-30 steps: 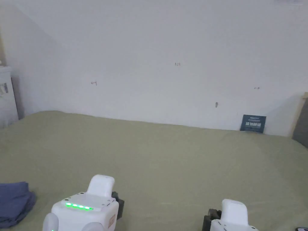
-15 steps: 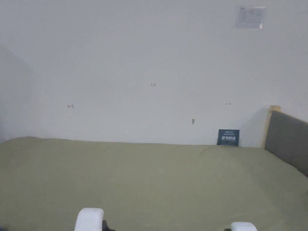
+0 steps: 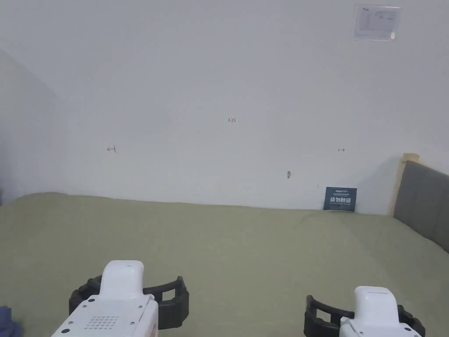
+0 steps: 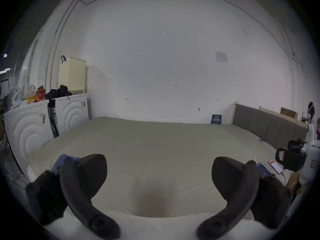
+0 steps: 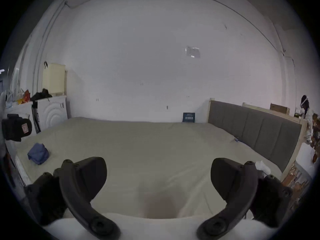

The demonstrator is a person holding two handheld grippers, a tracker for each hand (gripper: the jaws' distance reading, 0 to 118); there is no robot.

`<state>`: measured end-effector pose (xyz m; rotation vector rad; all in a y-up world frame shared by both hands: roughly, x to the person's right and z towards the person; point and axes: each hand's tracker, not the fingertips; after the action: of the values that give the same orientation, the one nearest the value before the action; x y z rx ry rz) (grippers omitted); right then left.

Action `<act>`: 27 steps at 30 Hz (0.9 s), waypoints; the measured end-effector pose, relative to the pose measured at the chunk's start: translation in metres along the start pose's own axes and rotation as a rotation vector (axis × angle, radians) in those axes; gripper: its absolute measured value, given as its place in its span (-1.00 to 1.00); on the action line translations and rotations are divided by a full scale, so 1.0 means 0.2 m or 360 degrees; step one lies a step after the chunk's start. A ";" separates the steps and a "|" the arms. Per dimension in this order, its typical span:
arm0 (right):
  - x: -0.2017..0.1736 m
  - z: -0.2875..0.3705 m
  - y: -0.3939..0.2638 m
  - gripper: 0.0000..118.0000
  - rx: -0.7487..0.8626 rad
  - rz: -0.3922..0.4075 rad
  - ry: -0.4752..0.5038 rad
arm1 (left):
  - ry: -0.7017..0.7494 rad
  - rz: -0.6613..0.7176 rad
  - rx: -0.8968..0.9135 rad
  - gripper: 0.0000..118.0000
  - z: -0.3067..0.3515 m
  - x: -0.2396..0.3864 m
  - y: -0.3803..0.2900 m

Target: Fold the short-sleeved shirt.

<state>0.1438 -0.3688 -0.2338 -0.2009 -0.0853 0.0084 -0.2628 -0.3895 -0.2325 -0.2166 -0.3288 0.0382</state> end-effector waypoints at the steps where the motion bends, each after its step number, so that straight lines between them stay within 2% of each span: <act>1: 0.01 0.02 0.01 0.99 0.0065 -0.0003 -0.0022 | 0.0004 0.0004 0.0004 1.00 0.01 0.01 0.00; 8: -0.03 0.00 -0.01 0.99 0.0040 0.0078 -0.0057 | 0.0071 -0.0128 -0.0003 1.00 0.01 0.02 0.02; 17: 0.00 -0.07 0.01 1.00 -0.0059 -0.0049 -0.0029 | 0.0077 -0.0083 -0.0030 1.00 0.00 0.00 0.02; 23: -0.01 -0.09 0.02 1.00 -0.0056 0.0008 -0.0121 | 0.0083 -0.0042 -0.0043 1.00 -0.01 -0.02 0.01; 27: -0.01 -0.11 0.03 1.00 -0.0073 0.0012 -0.0125 | 0.0076 -0.0058 -0.0063 1.00 -0.02 -0.01 0.00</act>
<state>0.1438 -0.3681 -0.2557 -0.2468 -0.1633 0.0221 -0.2641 -0.3895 -0.2369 -0.2501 -0.2861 -0.0096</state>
